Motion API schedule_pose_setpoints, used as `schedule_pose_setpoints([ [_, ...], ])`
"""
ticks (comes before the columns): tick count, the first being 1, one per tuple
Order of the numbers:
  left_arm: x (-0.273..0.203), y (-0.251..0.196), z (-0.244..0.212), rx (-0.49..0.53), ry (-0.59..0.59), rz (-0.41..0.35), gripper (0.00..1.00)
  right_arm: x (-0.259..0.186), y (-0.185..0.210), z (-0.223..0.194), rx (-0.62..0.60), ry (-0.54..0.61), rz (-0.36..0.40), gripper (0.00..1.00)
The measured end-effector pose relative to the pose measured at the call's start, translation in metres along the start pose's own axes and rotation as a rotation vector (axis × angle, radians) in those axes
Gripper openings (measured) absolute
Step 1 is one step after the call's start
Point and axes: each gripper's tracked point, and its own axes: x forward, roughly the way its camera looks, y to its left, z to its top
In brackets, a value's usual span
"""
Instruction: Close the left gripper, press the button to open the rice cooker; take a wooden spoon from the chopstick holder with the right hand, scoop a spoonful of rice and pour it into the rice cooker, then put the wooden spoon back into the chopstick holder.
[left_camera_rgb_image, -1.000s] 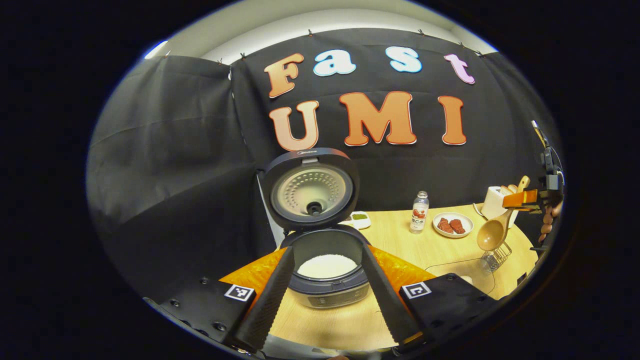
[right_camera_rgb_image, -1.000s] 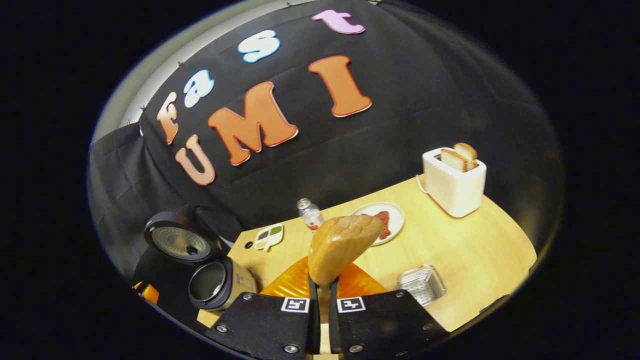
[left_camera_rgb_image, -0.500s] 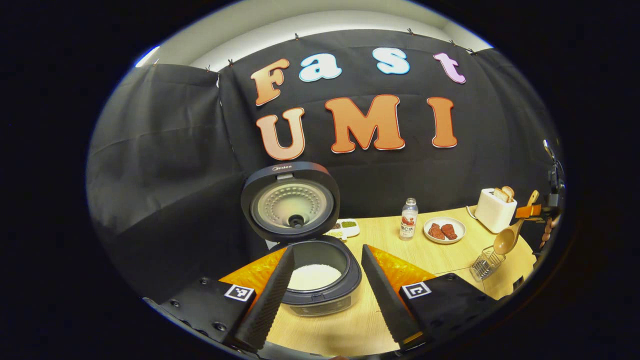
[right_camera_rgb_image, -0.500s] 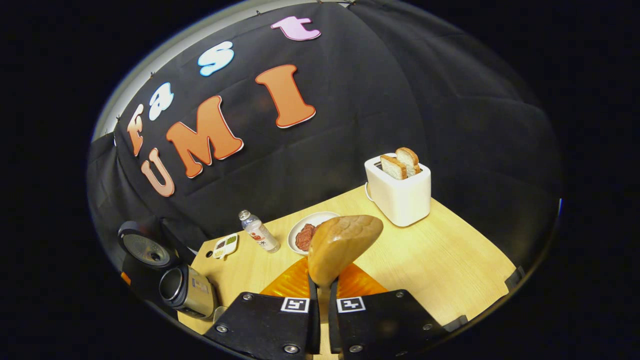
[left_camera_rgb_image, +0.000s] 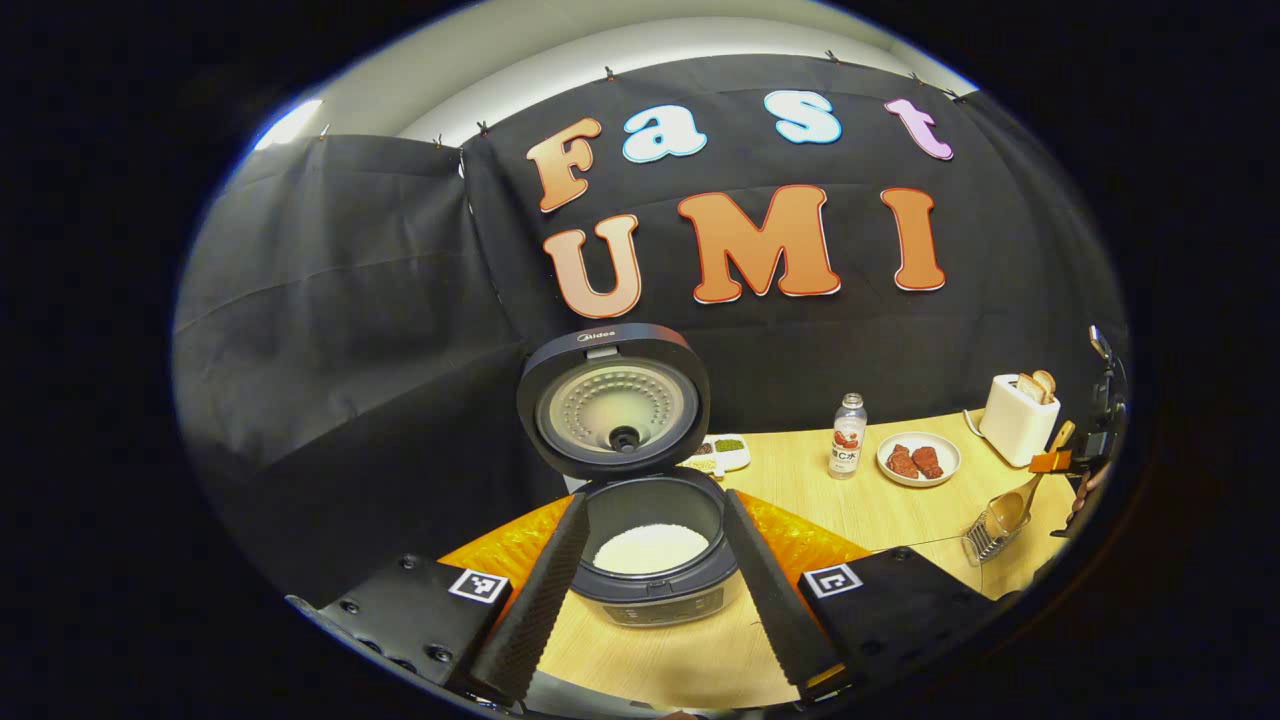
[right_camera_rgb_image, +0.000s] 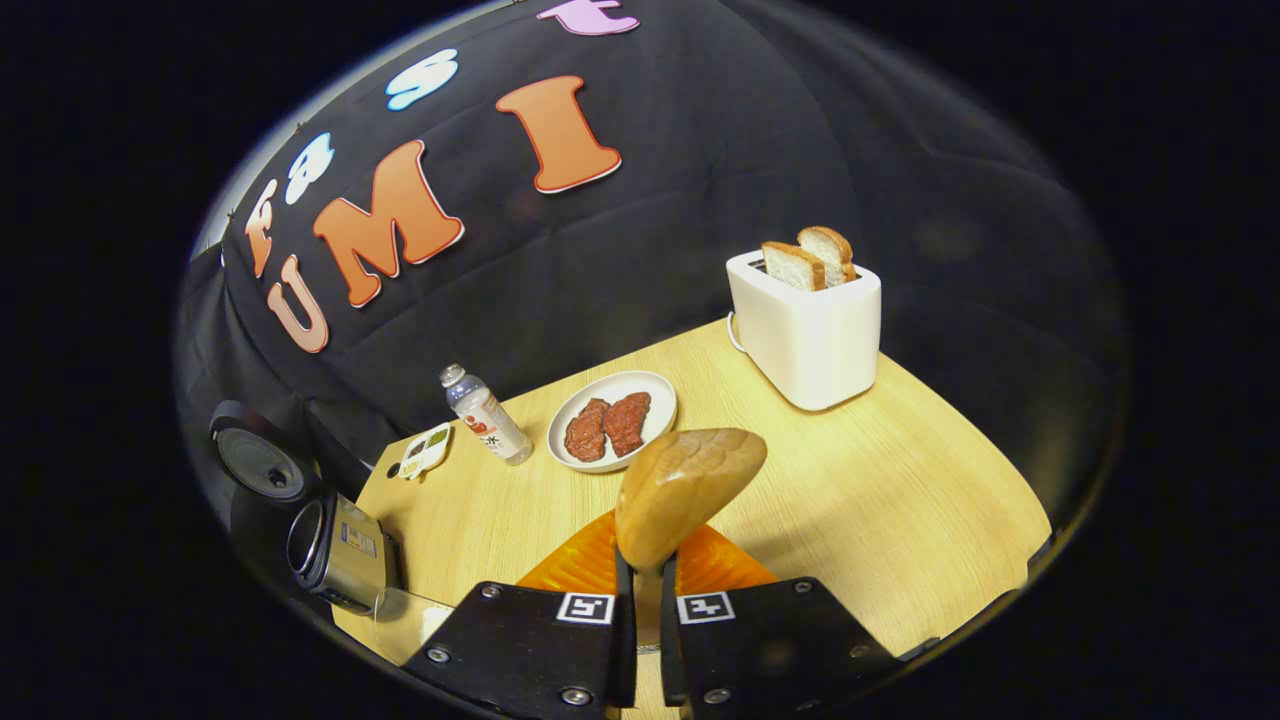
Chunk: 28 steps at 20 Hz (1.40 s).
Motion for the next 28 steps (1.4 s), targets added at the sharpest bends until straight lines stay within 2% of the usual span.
schedule_pose_setpoints([
  [6, 0.012, 0.005, 0.02, -0.008, -0.017, 0.015, 0.92, 0.011, -0.012, -0.019, 0.052, 0.053, -0.014, 0.11],
  [10, 0.029, 0.011, 0.037, -0.017, -0.04, 0.011, 0.92, 0.011, -0.004, -0.026, 0.08, 0.106, -0.02, 0.14],
  [13, 0.05, 0.029, 0.058, -0.071, -0.048, 0.008, 0.92, 0.001, -0.017, -0.036, 0.089, 0.168, -0.042, 0.16],
  [15, 0.067, 0.046, 0.082, -0.135, -0.062, 0.007, 0.92, -0.004, -0.021, -0.033, 0.098, 0.179, -0.058, 0.23],
  [16, 0.075, 0.056, 0.096, -0.169, -0.077, 0.009, 0.92, -0.007, -0.024, -0.032, 0.098, 0.182, -0.073, 0.29],
  [17, 0.084, 0.062, 0.105, -0.194, -0.082, 0.007, 0.81, -0.013, -0.027, -0.032, 0.097, 0.188, -0.079, 0.34],
  [18, 0.094, 0.071, 0.113, -0.209, -0.081, 0.01, 0.92, -0.02, -0.029, -0.027, 0.091, 0.177, -0.082, 0.38],
  [19, 0.103, 0.079, 0.12, -0.223, -0.084, 0.018, 0.92, -0.026, -0.032, -0.023, 0.081, 0.16, -0.091, 0.52],
  [20, 0.114, 0.083, 0.129, -0.243, -0.087, 0.014, 0.92, -0.032, -0.034, -0.016, 0.069, 0.142, -0.1, 0.62],
  [21, 0.123, 0.087, 0.133, -0.263, -0.079, 0.011, 0.81, -0.04, -0.035, -0.008, 0.057, 0.122, -0.107, 0.65],
  [22, 0.135, 0.092, 0.137, -0.285, -0.069, 0.014, 0.9, -0.049, -0.035, 0.002, 0.046, 0.098, -0.114, 0.72],
  [23, 0.148, 0.094, 0.138, -0.302, -0.053, 0.009, 0.81, -0.058, -0.035, 0.011, 0.033, 0.073, -0.118, 0.75],
  [24, 0.161, 0.1, 0.137, -0.307, -0.032, 0.027, 0.81, -0.066, -0.033, 0.023, 0.022, 0.046, -0.119, 0.8],
  [25, 0.174, 0.1, 0.139, -0.318, -0.017, 0.026, 0.88, -0.073, -0.03, 0.033, 0.01, 0.022, -0.119, 0.82],
  [26, 0.185, 0.099, 0.14, -0.338, 0.004, 0.023, 0.82, -0.082, -0.026, 0.044, -0.001, -0.003, -0.117, 0.83],
  [28, 0.21, 0.093, 0.142, -0.365, 0.045, 0.004, 0.89, -0.095, -0.018, 0.068, -0.032, -0.056, -0.114, 0.85],
])
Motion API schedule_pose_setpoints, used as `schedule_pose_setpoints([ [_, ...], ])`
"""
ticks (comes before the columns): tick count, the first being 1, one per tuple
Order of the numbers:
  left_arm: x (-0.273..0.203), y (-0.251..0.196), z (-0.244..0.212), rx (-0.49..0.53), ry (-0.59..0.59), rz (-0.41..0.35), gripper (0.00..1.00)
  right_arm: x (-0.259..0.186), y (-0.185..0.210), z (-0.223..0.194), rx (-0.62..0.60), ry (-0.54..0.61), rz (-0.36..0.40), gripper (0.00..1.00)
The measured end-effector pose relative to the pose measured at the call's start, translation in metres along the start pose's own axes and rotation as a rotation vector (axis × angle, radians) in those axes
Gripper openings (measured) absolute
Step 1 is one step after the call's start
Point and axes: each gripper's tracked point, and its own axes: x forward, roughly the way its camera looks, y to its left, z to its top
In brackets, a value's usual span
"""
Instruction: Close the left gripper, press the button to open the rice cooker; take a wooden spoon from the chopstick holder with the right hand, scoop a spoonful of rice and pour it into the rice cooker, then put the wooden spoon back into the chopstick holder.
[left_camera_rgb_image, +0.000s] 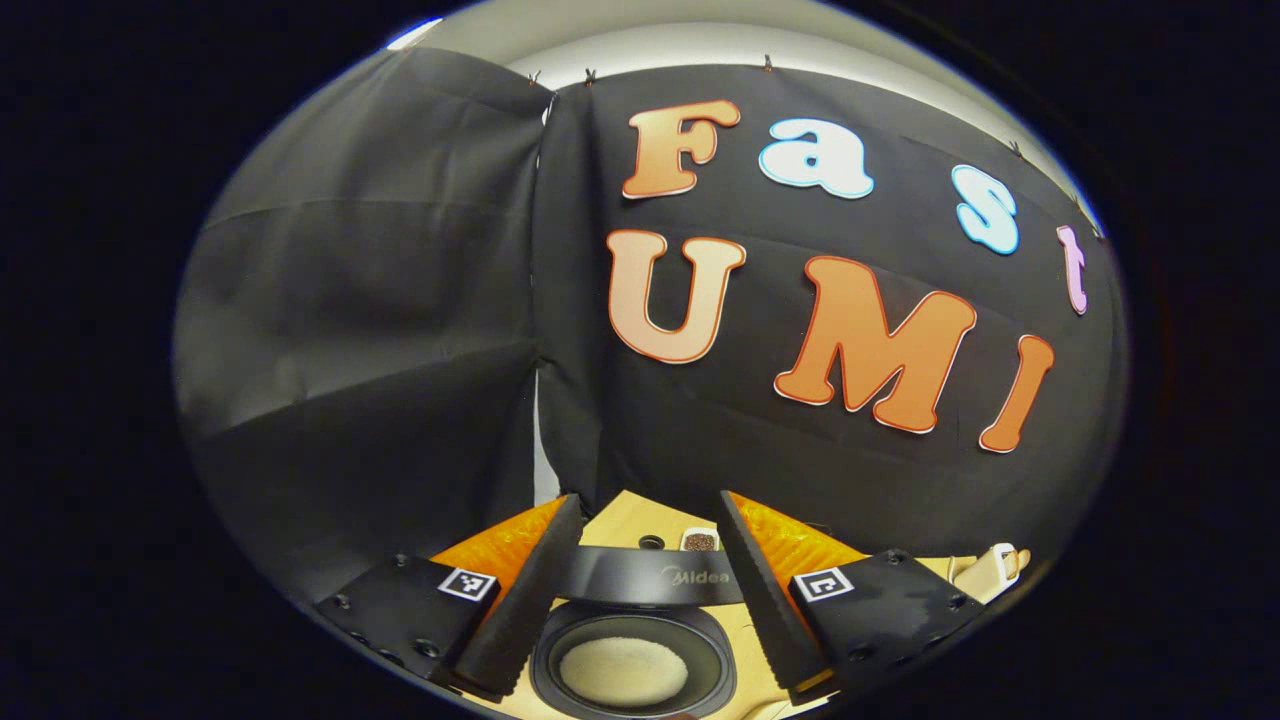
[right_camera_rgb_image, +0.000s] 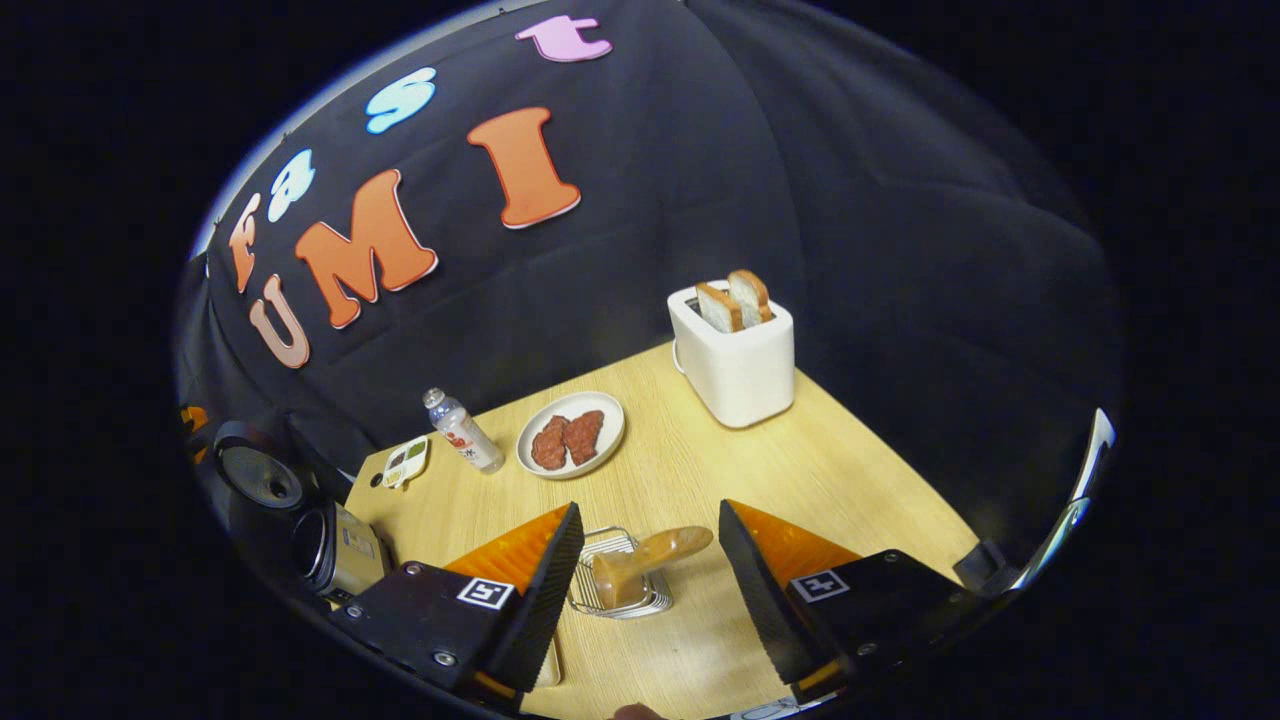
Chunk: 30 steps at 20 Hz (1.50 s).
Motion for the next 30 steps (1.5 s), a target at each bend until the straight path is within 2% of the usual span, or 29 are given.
schedule_pose_setpoints([
  [1, 0.011, -0.002, -0.005, -0.001, 0.03, -0.006, 0.93, -0.005, 0.004, 0.011, -0.014, -0.022, 0.002, 0.86],
  [2, 0.021, -0.002, -0.013, 0.001, 0.067, 0.002, 0.89, -0.01, 0.009, 0.019, -0.024, -0.04, 0.008, 0.86],
  [4, 0.034, -0.005, -0.034, 0.006, 0.155, 0.006, 0.92, -0.021, 0.02, 0.03, -0.034, -0.071, 0.027, 0.86],
  [5, 0.038, -0.006, -0.035, 0.003, 0.151, 0.0, 0.89, -0.023, 0.023, 0.034, -0.04, -0.078, 0.034, 0.86],
  [8, 0.041, -0.01, -0.05, 0.011, 0.215, -0.002, 0.91, -0.023, 0.031, 0.034, -0.057, -0.073, 0.043, 0.86],
  [11, 0.025, -0.012, -0.072, 0.055, 0.288, 0.021, 0.93, -0.023, 0.044, 0.026, -0.074, -0.056, 0.068, 0.86],
  [15, 0.003, -0.019, -0.123, 0.075, 0.464, 0.015, 0.9, -0.022, 0.064, 0.019, -0.099, -0.04, 0.116, 0.86],
  [17, -0.006, -0.015, -0.146, 0.089, 0.556, 0.036, 0.9, -0.023, 0.074, 0.019, -0.105, -0.042, 0.142, 0.86],
  [21, -0.018, -0.012, -0.169, 0.163, 0.624, 0.04, 0.93, -0.026, 0.08, 0.014, -0.116, -0.033, 0.171, 0.86],
  [22, -0.02, -0.013, -0.178, 0.163, 0.659, 0.036, 0.9, -0.028, 0.077, 0.01, -0.116, -0.029, 0.175, 0.86],
  [25, -0.033, -0.013, -0.218, 0.147, 0.823, 0.047, 0.91, -0.03, 0.078, 0.006, -0.115, -0.023, 0.182, 0.86],
  [27, -0.039, -0.005, -0.258, 0.18, 0.926, 0.049, 0.94, -0.029, 0.08, 0.001, -0.119, -0.016, 0.187, 0.86],
  [28, -0.044, -0.001, -0.272, 0.199, 0.98, 0.062, 0.92, -0.028, 0.081, -0.002, -0.122, -0.012, 0.185, 0.86],
  [29, -0.025, -0.003, -0.268, 0.218, 0.886, 0.05, 0.92, -0.028, 0.083, -0.005, -0.126, -0.007, 0.186, 0.86],
  [30, -0.032, -0.01, -0.278, 0.19, 0.944, 0.074, 0.9, -0.029, 0.085, -0.008, -0.135, 0.001, 0.189, 0.86],
])
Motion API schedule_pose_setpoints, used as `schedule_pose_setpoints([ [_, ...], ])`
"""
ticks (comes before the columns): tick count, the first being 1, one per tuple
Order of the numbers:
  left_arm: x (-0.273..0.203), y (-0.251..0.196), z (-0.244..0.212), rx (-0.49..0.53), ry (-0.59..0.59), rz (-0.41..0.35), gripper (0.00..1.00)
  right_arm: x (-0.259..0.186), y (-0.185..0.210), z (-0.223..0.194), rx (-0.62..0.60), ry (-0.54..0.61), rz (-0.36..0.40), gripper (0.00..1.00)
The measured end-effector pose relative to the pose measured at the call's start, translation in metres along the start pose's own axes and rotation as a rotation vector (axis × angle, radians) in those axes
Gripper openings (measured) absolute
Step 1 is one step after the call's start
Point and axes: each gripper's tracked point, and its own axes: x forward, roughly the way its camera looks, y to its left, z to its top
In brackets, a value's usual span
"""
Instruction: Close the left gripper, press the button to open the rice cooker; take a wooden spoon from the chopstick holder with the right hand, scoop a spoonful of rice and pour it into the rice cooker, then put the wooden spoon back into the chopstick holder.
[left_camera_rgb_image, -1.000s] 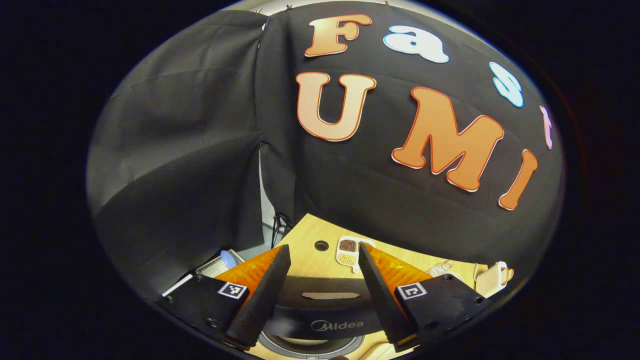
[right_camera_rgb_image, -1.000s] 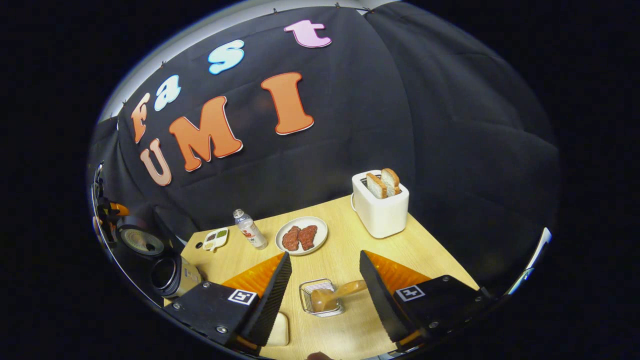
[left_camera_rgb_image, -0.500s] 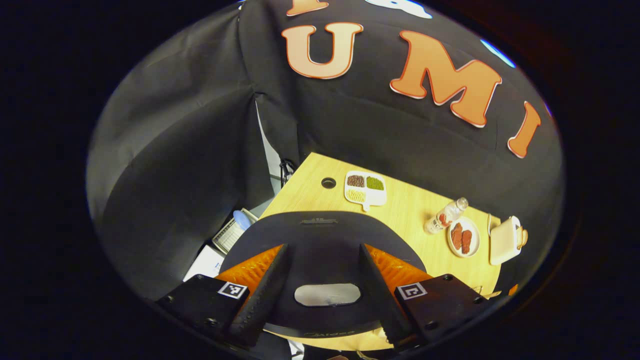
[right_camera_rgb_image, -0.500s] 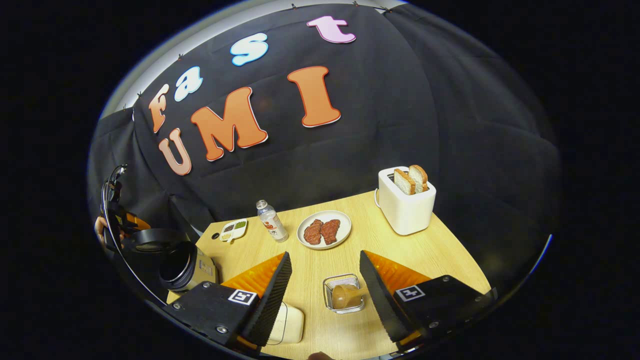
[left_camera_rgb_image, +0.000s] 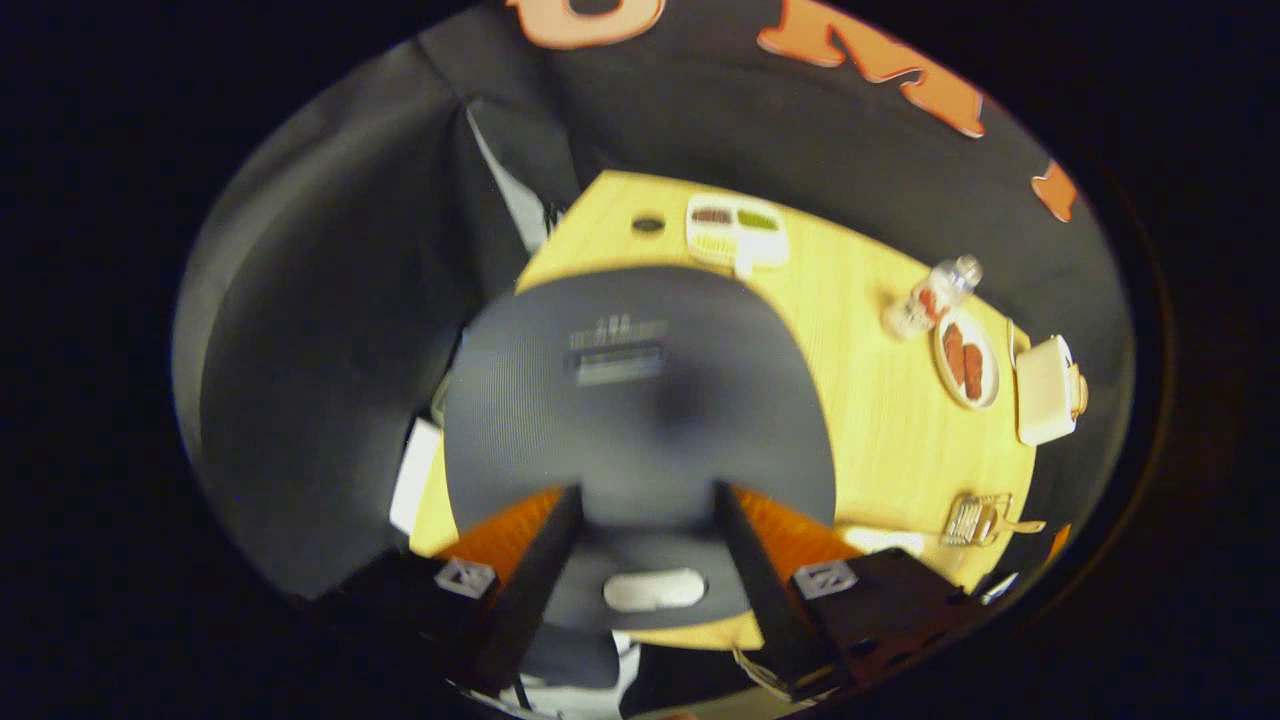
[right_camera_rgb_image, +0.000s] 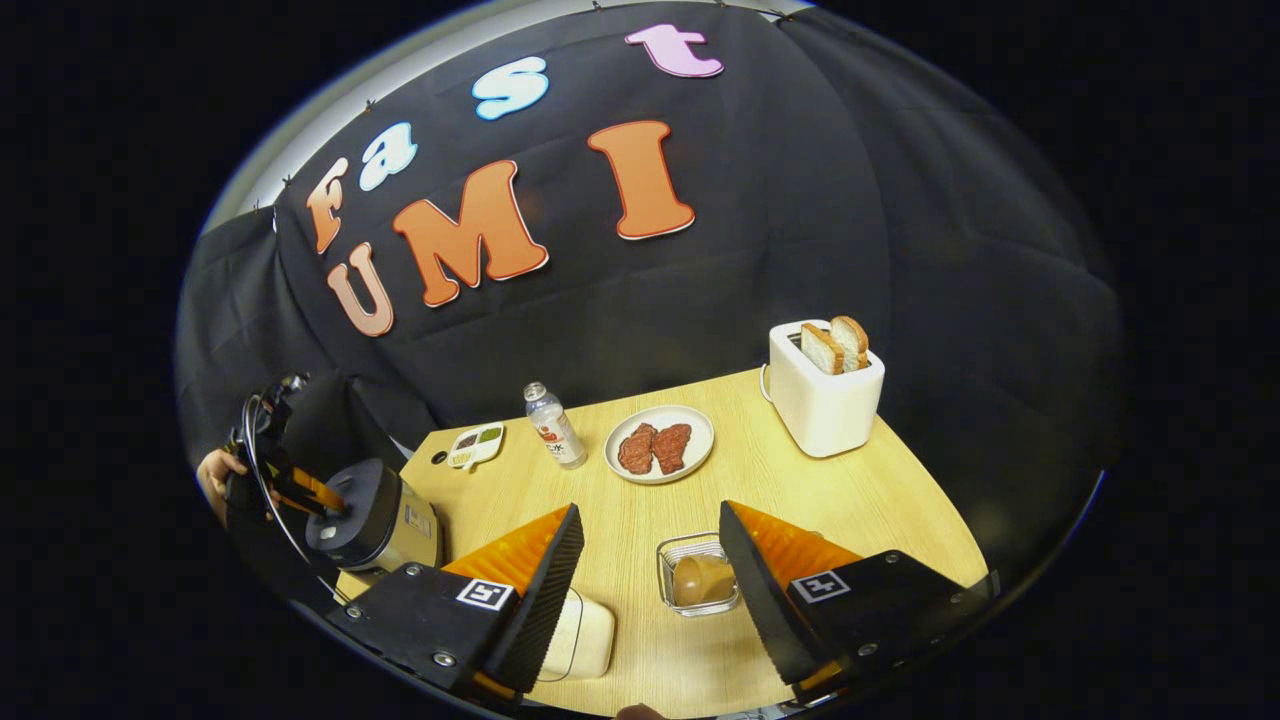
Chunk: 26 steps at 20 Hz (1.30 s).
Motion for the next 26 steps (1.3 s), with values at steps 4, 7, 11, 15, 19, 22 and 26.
schedule_pose_setpoints([
  [4, -0.009, 0.001, 0.001, -0.047, -0.118, 0.026, 0.86, 0.002, 0.02, 0.001, -0.05, 0.004, 0.022, 0.86],
  [7, -0.011, 0.004, 0.001, -0.074, -0.289, 0.07, 0.87, 0.003, 0.045, 0.016, -0.095, -0.028, 0.044, 0.86],
  [11, -0.032, -0.019, -0.004, -0.078, -0.441, -0.018, 0.86, 0.004, 0.088, 0.048, -0.156, -0.112, 0.069, 0.86],
  [15, -0.094, -0.031, 0.023, 0.037, -0.726, -0.05, 0.89, -0.001, 0.131, 0.071, -0.215, -0.22, 0.093, 0.87],
  [19, -0.166, -0.044, 0.031, 0.132, -0.941, -0.094, 0.94, -0.012, 0.16, 0.09, -0.26, -0.307, 0.11, 0.89],
  [22, -0.209, -0.044, 0.021, 0.177, -1.095, -0.13, 0.91, -0.024, 0.177, 0.102, -0.287, -0.38, 0.13, 0.9],
  [26, -0.236, -0.051, 0.011, 0.165, -1.193, -0.195, 0.98, -0.039, 0.19, 0.112, -0.304, -0.472, 0.147, 0.9],
])
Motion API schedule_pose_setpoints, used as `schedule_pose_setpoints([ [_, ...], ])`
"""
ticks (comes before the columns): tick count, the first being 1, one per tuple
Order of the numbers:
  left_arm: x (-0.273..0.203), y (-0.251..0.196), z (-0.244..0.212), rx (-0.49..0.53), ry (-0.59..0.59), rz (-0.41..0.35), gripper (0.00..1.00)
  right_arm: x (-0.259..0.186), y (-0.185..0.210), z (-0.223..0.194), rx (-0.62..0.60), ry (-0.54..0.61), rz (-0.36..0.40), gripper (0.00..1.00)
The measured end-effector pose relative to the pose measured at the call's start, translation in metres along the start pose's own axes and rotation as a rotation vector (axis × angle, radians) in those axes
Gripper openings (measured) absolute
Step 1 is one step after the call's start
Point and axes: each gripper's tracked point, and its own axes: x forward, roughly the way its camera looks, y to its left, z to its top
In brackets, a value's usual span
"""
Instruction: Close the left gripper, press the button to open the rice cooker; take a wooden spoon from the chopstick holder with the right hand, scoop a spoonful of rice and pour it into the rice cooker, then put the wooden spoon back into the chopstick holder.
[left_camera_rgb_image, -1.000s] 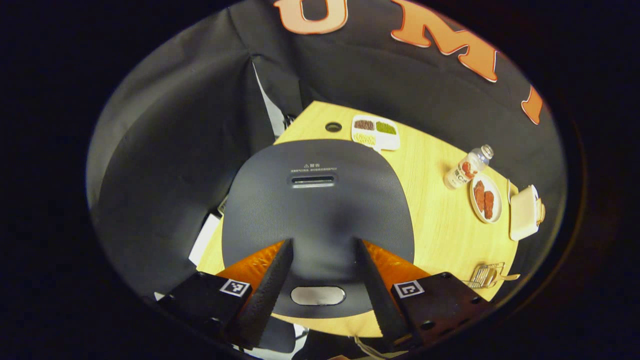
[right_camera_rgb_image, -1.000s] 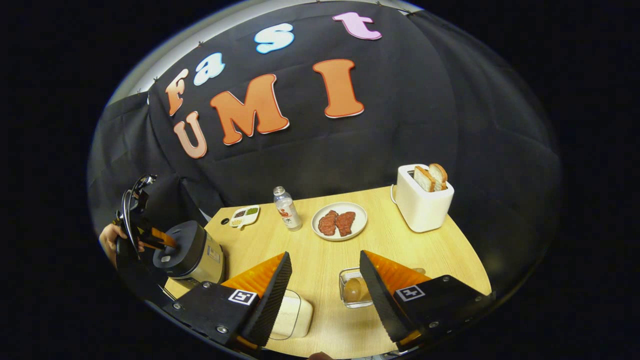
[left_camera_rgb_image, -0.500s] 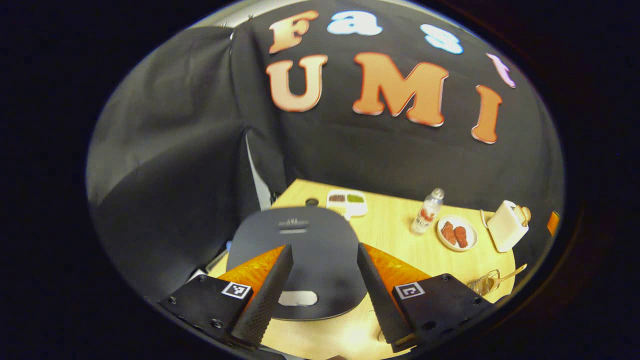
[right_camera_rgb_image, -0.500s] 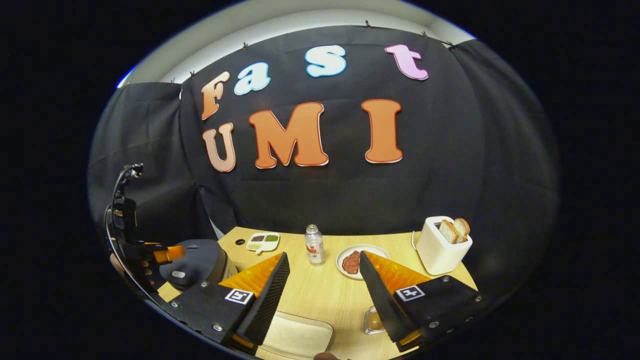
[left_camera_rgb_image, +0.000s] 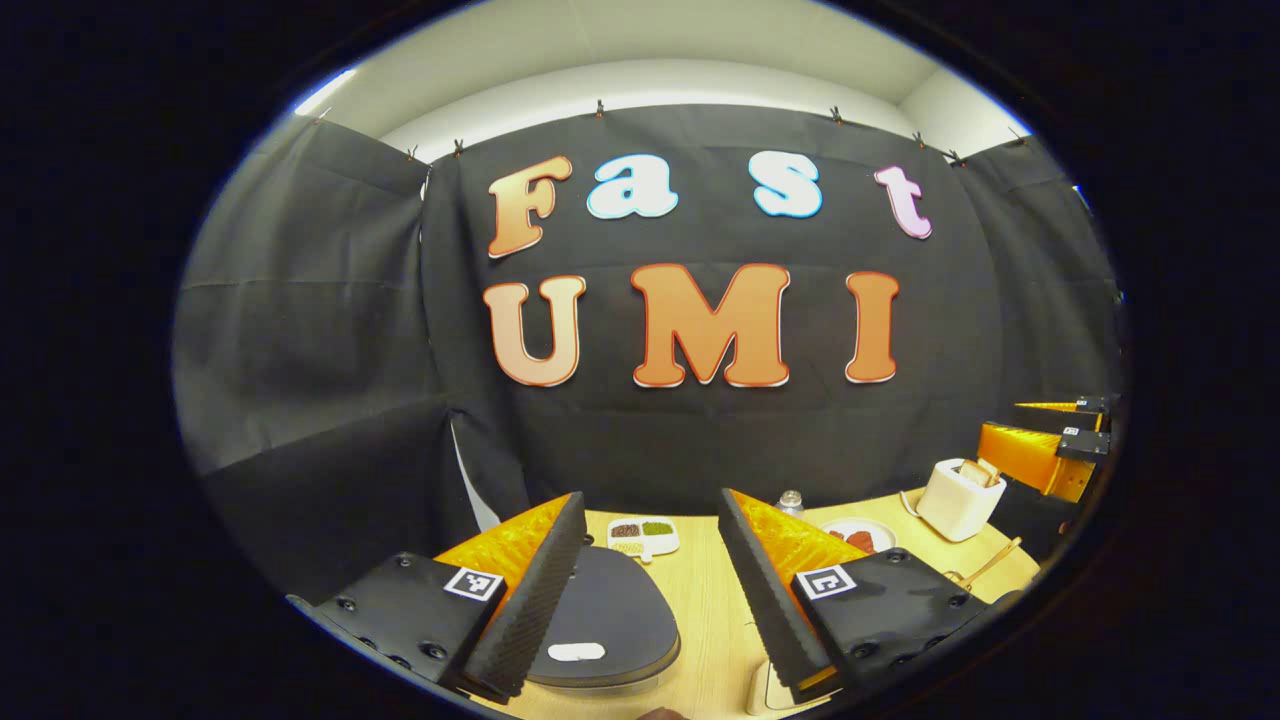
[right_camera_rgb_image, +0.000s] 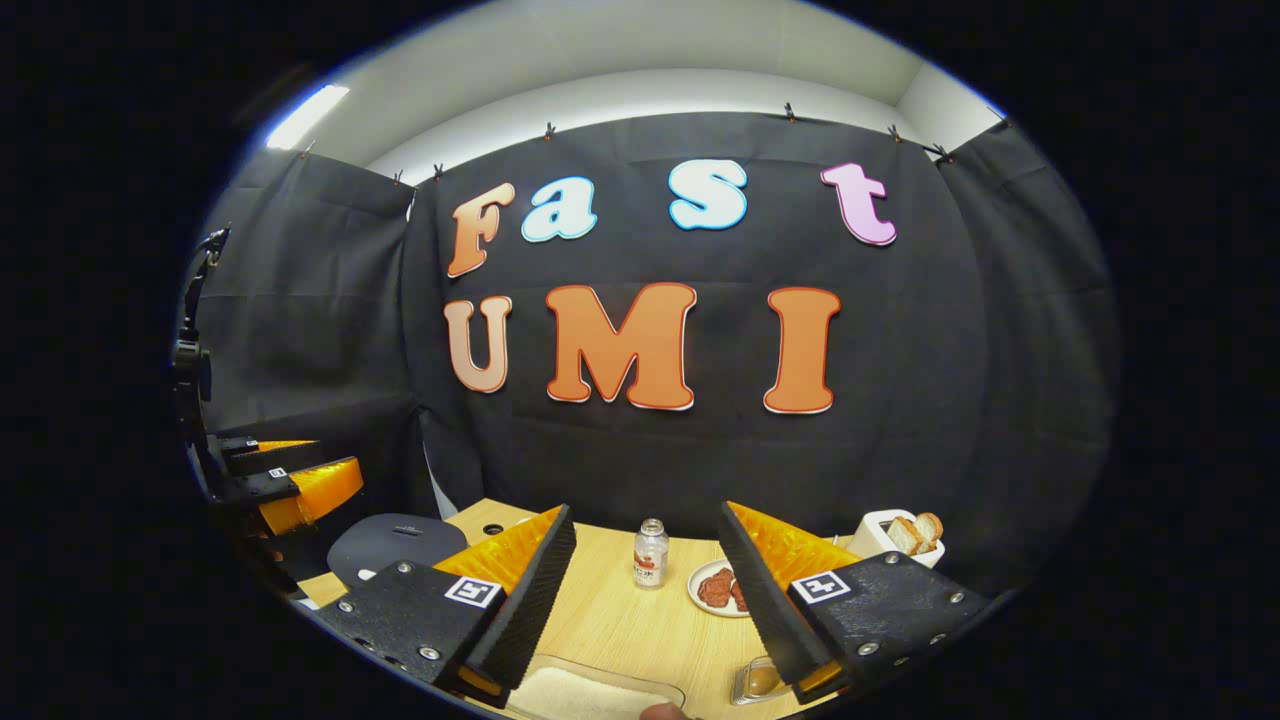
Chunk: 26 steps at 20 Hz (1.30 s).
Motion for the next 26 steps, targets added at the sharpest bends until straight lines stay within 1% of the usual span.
schedule_pose_setpoints([
  [2, -0.008, -0.008, 0.014, 0.012, -0.05, -0.011, 0.85, -0.001, 0.003, 0.008, -0.001, -0.038, 0.002, 0.9],
  [5, -0.018, -0.01, 0.018, 0.02, -0.102, -0.015, 0.85, -0.003, 0.008, 0.014, -0.005, -0.069, 0.015, 0.9],
  [9, -0.023, -0.01, 0.013, 0.013, -0.091, -0.008, 0.85, -0.004, 0.012, 0.013, 0.001, -0.076, 0.031, 0.9],
  [15, -0.031, -0.01, 0.027, 0.02, -0.159, 0.013, 0.85, -0.004, 0.016, 0.018, 0.002, -0.097, 0.045, 0.9],
  [20, -0.036, -0.009, 0.031, 0.026, -0.178, 0.018, 0.85, -0.005, 0.017, 0.023, -0.002, -0.125, 0.056, 0.9],
  [26, -0.038, -0.011, 0.037, 0.019, -0.201, 0.018, 0.85, -0.008, 0.014, 0.027, -0.005, -0.138, 0.051, 0.9],
])
